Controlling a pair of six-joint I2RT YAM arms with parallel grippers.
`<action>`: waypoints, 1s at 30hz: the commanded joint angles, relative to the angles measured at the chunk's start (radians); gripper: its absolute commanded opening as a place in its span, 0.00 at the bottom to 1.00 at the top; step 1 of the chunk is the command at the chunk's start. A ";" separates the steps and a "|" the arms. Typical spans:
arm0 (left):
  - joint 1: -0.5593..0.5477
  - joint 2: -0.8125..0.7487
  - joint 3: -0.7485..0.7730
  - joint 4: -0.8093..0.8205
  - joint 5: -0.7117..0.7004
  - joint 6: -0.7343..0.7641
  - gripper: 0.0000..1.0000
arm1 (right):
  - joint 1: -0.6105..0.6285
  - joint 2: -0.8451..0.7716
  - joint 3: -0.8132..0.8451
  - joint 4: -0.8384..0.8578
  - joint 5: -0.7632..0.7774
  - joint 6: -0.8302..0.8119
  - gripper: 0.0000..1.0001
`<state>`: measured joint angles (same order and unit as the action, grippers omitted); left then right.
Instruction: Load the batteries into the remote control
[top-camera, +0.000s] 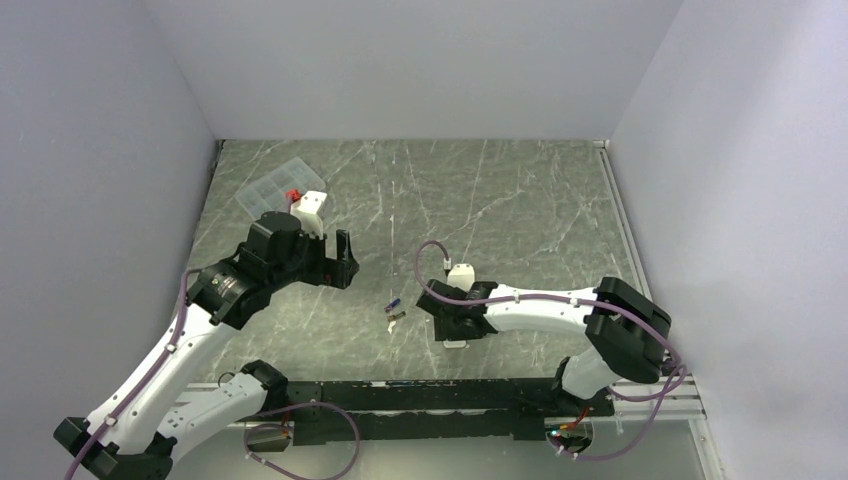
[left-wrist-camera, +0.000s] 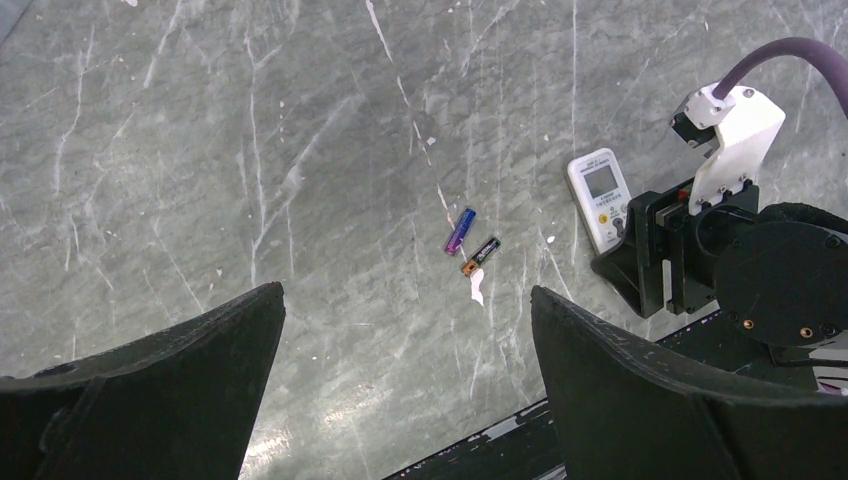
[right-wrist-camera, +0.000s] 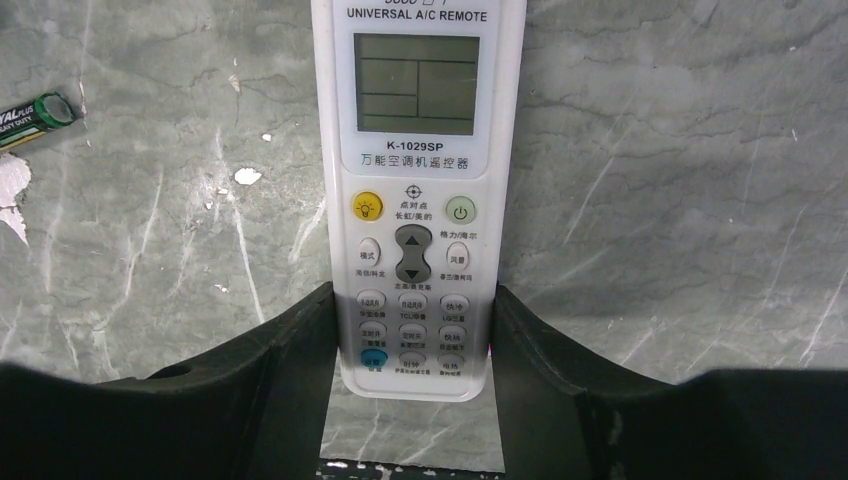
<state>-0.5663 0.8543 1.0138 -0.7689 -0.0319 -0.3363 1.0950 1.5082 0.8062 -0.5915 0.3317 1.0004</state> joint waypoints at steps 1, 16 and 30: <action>-0.001 0.002 -0.004 0.017 0.009 -0.010 0.99 | 0.008 -0.039 -0.006 0.005 0.015 -0.002 0.32; -0.001 0.033 -0.011 0.038 0.077 -0.012 0.99 | 0.009 -0.214 -0.040 0.000 0.001 -0.150 0.00; -0.001 0.086 -0.029 0.083 0.361 -0.121 0.99 | 0.011 -0.451 -0.093 0.115 -0.206 -0.510 0.00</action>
<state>-0.5663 0.9295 0.9749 -0.7364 0.2070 -0.4068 1.1011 1.0985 0.7101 -0.5514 0.2054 0.6334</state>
